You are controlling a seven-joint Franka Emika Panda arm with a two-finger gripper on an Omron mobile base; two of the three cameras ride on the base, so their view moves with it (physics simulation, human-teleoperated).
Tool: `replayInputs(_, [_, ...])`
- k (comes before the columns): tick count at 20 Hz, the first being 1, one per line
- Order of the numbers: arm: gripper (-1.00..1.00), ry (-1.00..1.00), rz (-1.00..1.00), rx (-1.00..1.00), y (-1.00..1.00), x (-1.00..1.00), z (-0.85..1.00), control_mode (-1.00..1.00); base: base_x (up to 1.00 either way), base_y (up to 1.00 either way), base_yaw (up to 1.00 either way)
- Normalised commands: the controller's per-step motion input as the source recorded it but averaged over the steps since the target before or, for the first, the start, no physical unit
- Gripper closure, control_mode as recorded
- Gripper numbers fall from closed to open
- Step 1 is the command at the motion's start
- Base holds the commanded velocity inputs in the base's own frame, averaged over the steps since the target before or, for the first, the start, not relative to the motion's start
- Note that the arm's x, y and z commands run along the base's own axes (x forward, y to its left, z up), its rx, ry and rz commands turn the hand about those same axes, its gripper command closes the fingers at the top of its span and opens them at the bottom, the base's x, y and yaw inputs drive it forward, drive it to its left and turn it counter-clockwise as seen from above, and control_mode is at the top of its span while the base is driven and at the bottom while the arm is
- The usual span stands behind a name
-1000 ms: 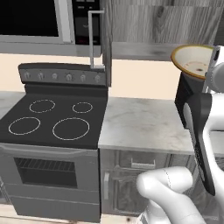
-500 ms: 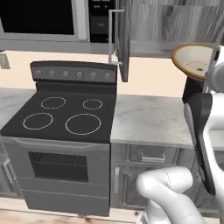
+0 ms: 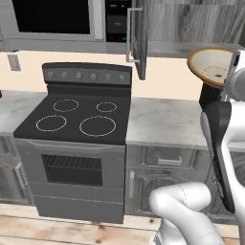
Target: Move the bowls from the cabinet to the plates on the dining table.
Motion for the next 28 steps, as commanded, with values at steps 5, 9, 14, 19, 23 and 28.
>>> replayInputs(5, [1.00, 0.00, 0.00, 0.00, 0.00, 0.00, 0.00, 1.00, -0.43, 0.38, 0.00])
replayInputs(9, [1.00, 0.00, 0.00, 0.00, 0.00, 0.00, 0.00, 1.00, -0.39, 0.44, 0.00])
replayInputs(14, [1.00, 0.00, 0.00, 0.00, 0.00, 0.00, 0.00, 1.00, -0.32, 0.54, 0.02])
replayInputs(19, [1.00, 0.00, 0.00, 0.00, 0.00, 0.00, 0.00, 1.00, -0.19, 0.63, 0.13])
replayInputs(23, [1.00, 0.00, 0.00, 0.00, 0.00, 0.00, 0.00, 1.00, -0.16, 0.66, 0.21])
replayInputs(28, [1.00, 0.00, 0.00, 0.00, 0.00, 0.00, 0.00, 1.00, -0.13, 0.66, 0.26])
